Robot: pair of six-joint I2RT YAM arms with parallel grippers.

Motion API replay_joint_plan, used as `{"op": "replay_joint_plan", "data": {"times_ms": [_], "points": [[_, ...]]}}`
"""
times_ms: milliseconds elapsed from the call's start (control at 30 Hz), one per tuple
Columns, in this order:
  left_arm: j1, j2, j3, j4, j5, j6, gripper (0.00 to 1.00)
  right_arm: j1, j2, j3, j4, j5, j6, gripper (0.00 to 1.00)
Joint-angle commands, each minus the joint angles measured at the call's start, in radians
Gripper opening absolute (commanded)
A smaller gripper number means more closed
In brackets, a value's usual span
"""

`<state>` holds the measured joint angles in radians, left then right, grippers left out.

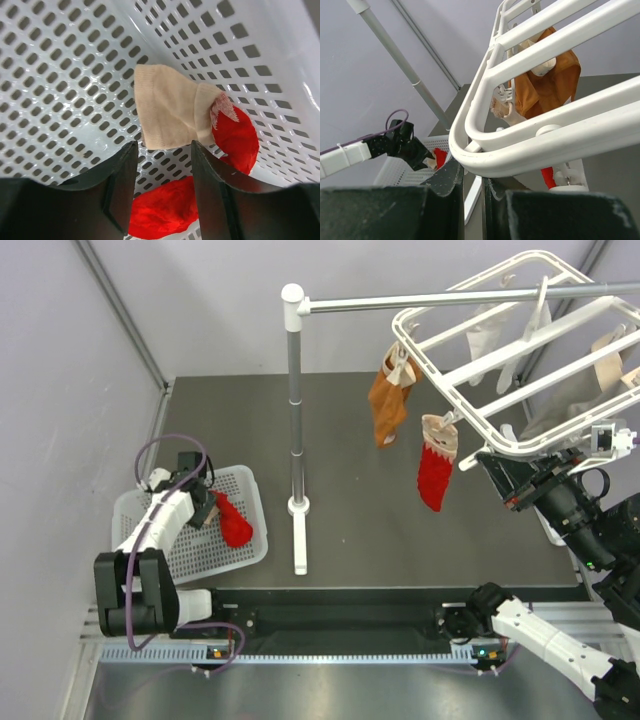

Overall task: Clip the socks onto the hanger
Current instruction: Adjust the sock in the bin.

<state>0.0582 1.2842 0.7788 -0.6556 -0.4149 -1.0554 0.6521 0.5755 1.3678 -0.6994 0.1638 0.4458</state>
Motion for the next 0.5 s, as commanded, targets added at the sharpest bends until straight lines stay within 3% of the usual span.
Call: {"op": "replay_joint_plan", "data": {"times_ms": [0,233,300,333,467], "points": [[0.006,-0.009,-0.042,0.174,0.045,0.003,0.52,0.004,0.003,-0.003,-0.043,-0.03,-0.002,0.0],[0.015,0.05,-0.062,0.197,-0.012,-0.037,0.5,0.004,0.0,-0.003,-0.048,-0.027,-0.002,0.0],[0.035,0.087,-0.061,0.183,-0.006,-0.049,0.41,0.004,-0.002,-0.003,-0.048,-0.029,0.002,0.0],[0.041,0.096,-0.059,0.177,-0.005,-0.055,0.27,0.004,-0.002,-0.003,-0.048,-0.032,0.002,0.0],[0.054,0.162,-0.038,0.129,-0.018,-0.061,0.17,0.004,-0.008,-0.003,-0.049,-0.029,0.001,0.0]]}}
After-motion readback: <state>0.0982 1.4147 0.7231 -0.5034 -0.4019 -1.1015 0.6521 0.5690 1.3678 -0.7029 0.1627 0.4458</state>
